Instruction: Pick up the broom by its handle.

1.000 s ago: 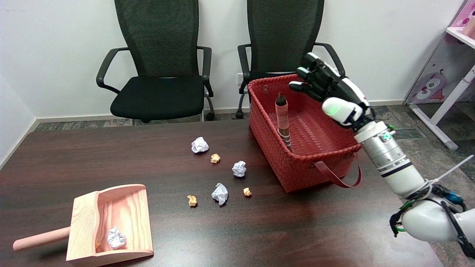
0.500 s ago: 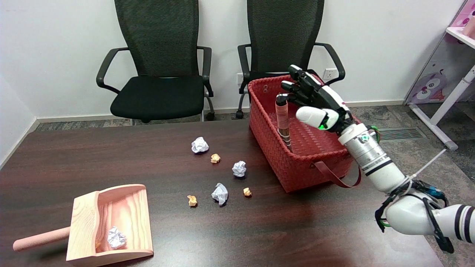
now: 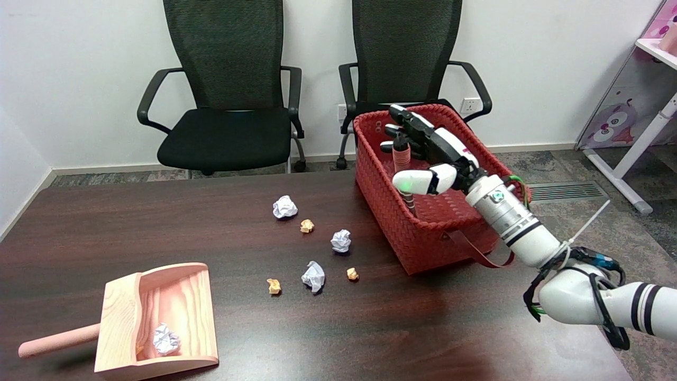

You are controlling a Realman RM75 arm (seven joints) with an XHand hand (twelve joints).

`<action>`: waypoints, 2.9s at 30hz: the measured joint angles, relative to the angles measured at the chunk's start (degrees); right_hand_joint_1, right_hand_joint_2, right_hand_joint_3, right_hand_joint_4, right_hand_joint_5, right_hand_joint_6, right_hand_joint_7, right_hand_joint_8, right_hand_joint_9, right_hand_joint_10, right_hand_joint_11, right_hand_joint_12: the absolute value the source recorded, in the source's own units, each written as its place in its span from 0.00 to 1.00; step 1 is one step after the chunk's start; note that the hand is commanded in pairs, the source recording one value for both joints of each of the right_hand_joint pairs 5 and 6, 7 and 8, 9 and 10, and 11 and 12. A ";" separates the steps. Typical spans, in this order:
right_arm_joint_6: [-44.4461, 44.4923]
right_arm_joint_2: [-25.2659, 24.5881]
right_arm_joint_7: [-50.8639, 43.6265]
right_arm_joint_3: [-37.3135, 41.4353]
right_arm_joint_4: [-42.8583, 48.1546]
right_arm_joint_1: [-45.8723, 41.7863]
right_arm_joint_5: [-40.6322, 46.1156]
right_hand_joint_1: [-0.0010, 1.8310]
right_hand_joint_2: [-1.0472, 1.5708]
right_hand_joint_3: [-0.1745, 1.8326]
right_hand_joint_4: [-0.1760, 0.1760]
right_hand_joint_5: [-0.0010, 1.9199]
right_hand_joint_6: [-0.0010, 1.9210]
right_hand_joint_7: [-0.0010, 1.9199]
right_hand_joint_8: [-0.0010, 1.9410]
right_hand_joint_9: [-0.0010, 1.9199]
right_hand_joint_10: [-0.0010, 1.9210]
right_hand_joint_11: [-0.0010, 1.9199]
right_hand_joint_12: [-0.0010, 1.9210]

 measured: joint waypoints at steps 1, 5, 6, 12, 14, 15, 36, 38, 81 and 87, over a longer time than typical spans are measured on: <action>-0.43 -0.08 -0.41 -0.06 0.00 0.21 -0.18 0.49 0.41 0.40 0.02 0.04 0.04 0.04 0.04 0.12 0.12 0.23 0.23; -1.75 -0.29 -1.65 -0.30 -0.08 0.85 -0.70 0.49 0.41 0.41 0.01 0.05 0.05 0.05 0.04 0.13 0.13 0.24 0.24; -2.05 -0.34 -1.93 -0.36 -0.14 1.01 -0.81 0.49 0.40 0.41 0.01 0.05 0.05 0.05 0.05 0.13 0.13 0.25 0.25; -3.24 -0.56 -3.15 -0.63 -0.49 1.60 -1.30 0.49 0.41 0.40 0.00 0.06 0.06 0.06 0.06 0.17 0.17 0.28 0.28; -3.59 -0.61 -3.46 -0.69 -0.59 1.79 -1.42 0.48 0.41 0.40 0.00 0.06 0.06 0.06 0.06 0.20 0.20 0.35 0.35; -3.71 -0.62 -3.58 -0.71 -0.65 1.86 -1.48 0.47 0.41 0.40 0.00 0.06 0.06 0.06 0.06 0.22 0.22 0.43 0.43; -5.06 -1.24 -4.78 -0.96 -1.24 2.26 -1.69 0.46 0.47 0.45 0.00 0.24 0.24 0.24 0.24 0.48 0.48 0.90 0.90; -5.11 -1.32 -4.83 -0.97 -1.21 2.24 -1.69 0.46 0.47 0.45 0.00 0.27 0.27 0.27 0.27 0.50 0.50 0.90 0.90; -4.60 -4.44 -5.72 -0.52 0.22 3.59 1.80 0.37 0.59 0.46 0.52 1.00 1.00 1.00 0.99 1.00 1.00 1.00 1.00; -4.50 -4.59 -9.04 -0.50 -0.72 4.10 4.54 0.42 0.64 0.43 0.50 1.00 1.00 1.00 0.99 1.00 1.00 1.00 1.00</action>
